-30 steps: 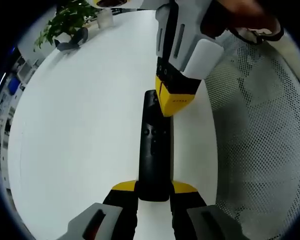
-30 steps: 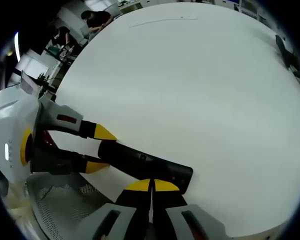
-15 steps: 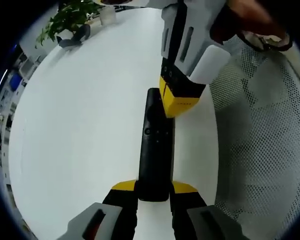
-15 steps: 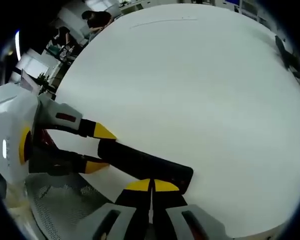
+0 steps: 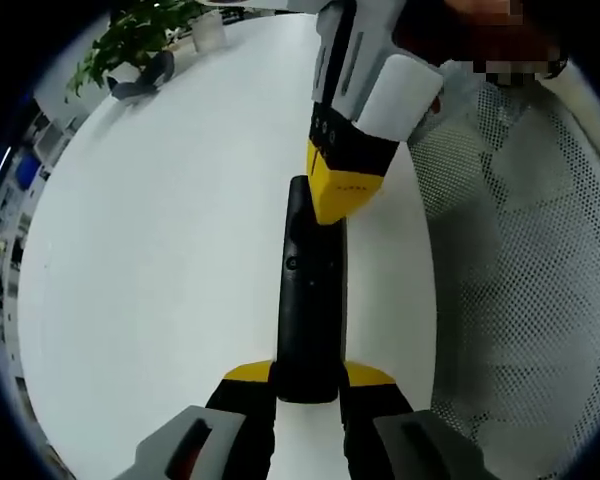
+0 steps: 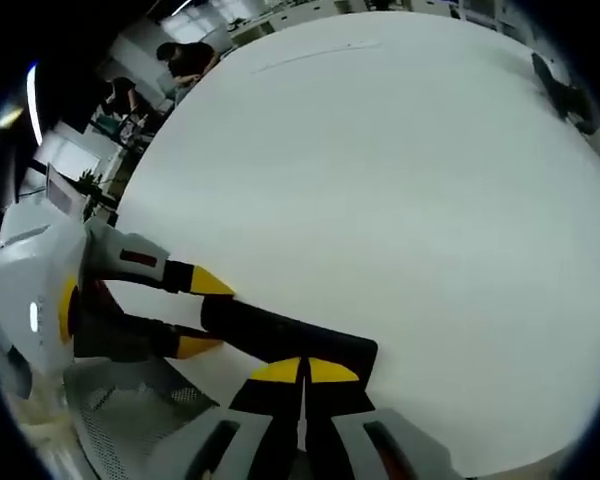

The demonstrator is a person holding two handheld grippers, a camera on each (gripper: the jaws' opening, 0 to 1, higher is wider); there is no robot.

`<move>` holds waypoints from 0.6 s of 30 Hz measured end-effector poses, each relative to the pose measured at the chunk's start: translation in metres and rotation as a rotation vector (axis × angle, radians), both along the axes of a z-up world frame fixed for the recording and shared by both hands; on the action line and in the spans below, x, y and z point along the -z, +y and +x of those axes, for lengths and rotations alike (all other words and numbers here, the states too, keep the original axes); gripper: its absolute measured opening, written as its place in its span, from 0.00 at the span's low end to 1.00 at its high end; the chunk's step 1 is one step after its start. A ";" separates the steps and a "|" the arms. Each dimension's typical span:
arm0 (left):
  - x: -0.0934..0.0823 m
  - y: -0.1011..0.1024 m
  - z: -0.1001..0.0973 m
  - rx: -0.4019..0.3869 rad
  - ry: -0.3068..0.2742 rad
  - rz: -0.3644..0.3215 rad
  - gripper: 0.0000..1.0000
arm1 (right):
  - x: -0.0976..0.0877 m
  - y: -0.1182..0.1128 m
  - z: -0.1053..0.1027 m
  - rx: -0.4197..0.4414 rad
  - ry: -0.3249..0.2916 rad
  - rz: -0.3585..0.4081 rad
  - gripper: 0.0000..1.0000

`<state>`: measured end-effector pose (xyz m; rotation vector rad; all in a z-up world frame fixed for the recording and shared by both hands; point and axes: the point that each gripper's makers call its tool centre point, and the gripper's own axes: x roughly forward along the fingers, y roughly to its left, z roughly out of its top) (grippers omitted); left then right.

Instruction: Press the specified remote control buttons in sequence, fully releasing each button before pressing the next.

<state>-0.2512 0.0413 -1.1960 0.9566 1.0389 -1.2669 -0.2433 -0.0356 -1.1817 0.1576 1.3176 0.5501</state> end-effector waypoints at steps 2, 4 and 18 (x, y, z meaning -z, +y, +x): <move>0.000 0.000 0.000 -0.001 0.001 -0.009 0.22 | 0.001 0.003 0.000 -0.007 0.004 0.003 0.00; 0.000 0.000 0.000 -0.005 0.002 -0.016 0.22 | 0.002 0.005 0.000 -0.018 0.009 -0.002 0.00; 0.000 -0.001 0.001 -0.013 0.005 -0.043 0.22 | 0.004 0.005 0.001 -0.044 0.012 -0.035 0.00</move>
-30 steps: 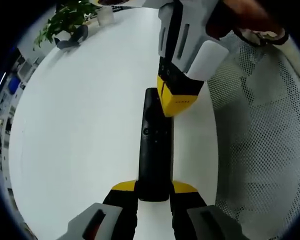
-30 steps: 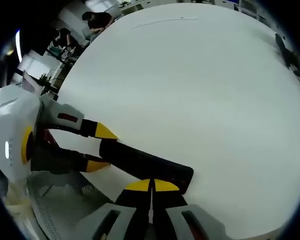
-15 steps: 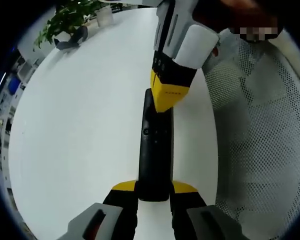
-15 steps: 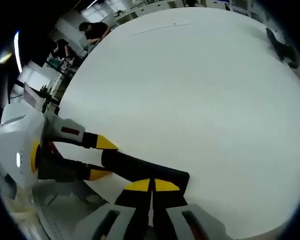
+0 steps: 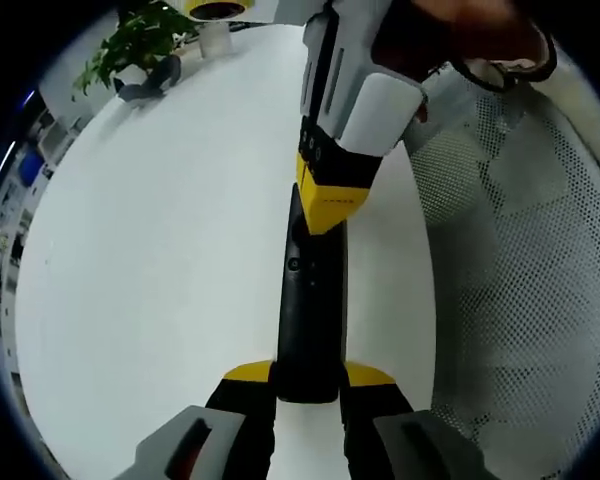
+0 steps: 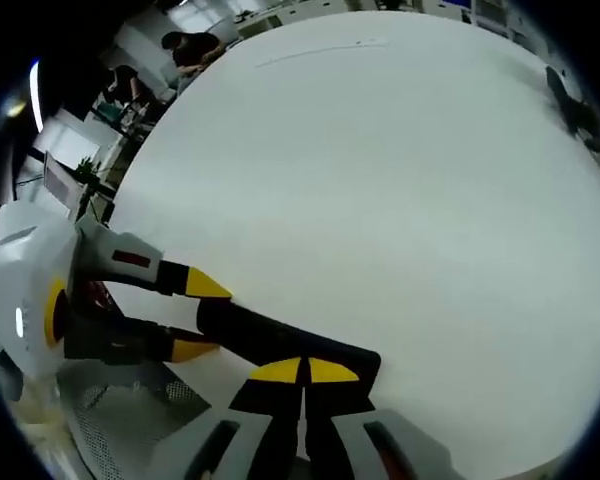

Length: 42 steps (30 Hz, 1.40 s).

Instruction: Press the specified remote control buttons in sequence, fully releasing each button before pressing the next.

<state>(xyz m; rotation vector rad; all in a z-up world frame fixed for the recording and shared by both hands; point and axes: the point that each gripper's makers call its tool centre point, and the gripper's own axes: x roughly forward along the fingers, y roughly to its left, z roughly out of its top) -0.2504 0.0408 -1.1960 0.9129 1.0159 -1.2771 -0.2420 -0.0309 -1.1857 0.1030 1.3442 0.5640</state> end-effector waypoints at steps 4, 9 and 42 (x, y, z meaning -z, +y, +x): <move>0.000 0.000 0.000 0.001 0.001 -0.002 0.22 | 0.001 0.000 0.001 0.002 0.005 -0.010 0.00; 0.000 0.000 0.000 0.000 0.003 -0.008 0.22 | 0.002 0.001 0.001 -0.013 0.018 -0.052 0.00; 0.000 0.000 0.000 0.008 -0.002 -0.037 0.22 | -0.007 0.009 0.010 0.029 0.118 0.039 0.00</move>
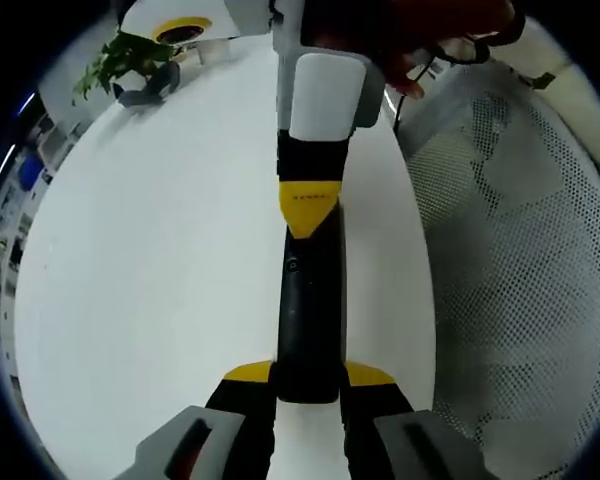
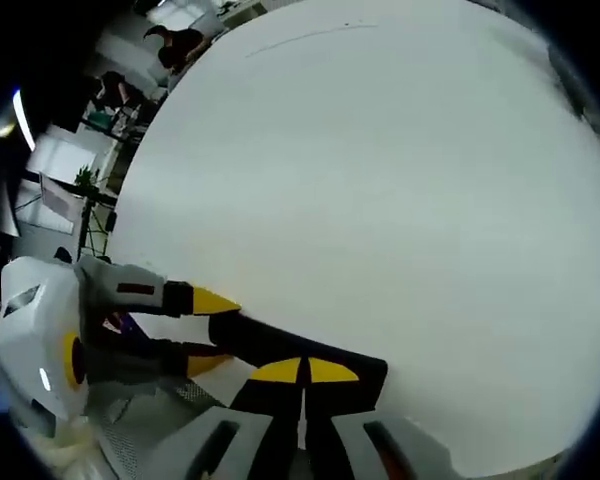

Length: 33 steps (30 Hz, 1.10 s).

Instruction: Press the specified remote control buttons in sequence, fully releasing each button before pressing the next.

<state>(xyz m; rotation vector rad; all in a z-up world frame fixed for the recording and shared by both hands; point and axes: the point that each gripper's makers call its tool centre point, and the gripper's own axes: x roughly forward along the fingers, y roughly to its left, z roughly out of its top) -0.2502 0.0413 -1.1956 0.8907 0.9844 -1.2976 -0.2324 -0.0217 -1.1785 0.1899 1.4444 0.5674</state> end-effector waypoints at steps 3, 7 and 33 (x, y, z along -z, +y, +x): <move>0.000 0.000 0.000 -0.003 -0.001 -0.004 0.22 | 0.002 0.006 0.000 -0.011 0.008 0.007 0.00; 0.000 0.000 0.000 -0.007 -0.002 -0.007 0.22 | 0.004 0.011 -0.001 -0.017 0.014 0.016 0.00; 0.000 0.000 0.000 -0.014 0.004 -0.014 0.22 | 0.012 0.017 0.005 -0.107 -0.002 -0.083 0.00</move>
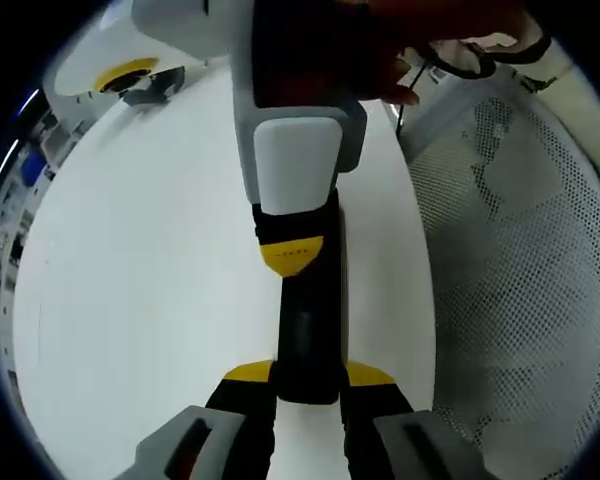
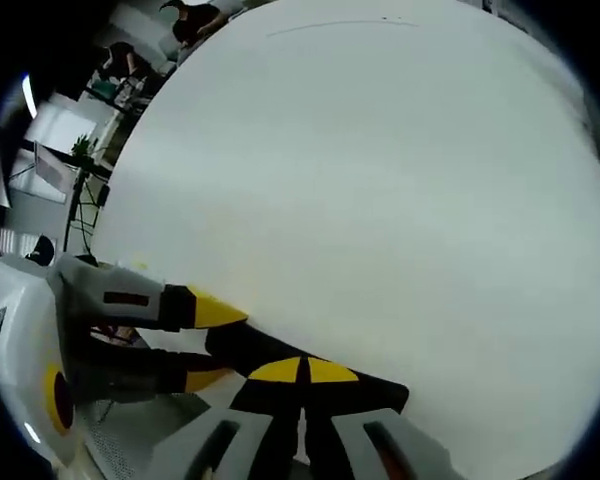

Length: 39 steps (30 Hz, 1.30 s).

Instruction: Press the specified remote control buttons in sequence, fully releasing each button before pressing the next.

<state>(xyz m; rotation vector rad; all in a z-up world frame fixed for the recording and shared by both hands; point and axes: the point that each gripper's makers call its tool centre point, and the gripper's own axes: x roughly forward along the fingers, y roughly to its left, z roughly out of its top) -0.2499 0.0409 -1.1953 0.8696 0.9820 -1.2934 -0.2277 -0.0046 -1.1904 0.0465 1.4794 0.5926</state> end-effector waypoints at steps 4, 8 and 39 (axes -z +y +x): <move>0.000 0.000 0.000 -0.001 0.001 0.003 0.22 | 0.001 0.000 0.001 0.016 -0.006 0.014 0.00; 0.000 0.000 0.000 0.000 -0.001 0.001 0.22 | 0.000 -0.001 0.001 0.031 -0.011 0.031 0.00; 0.000 0.000 0.000 0.008 -0.007 -0.016 0.22 | -0.006 -0.002 -0.011 0.069 -0.065 0.146 0.00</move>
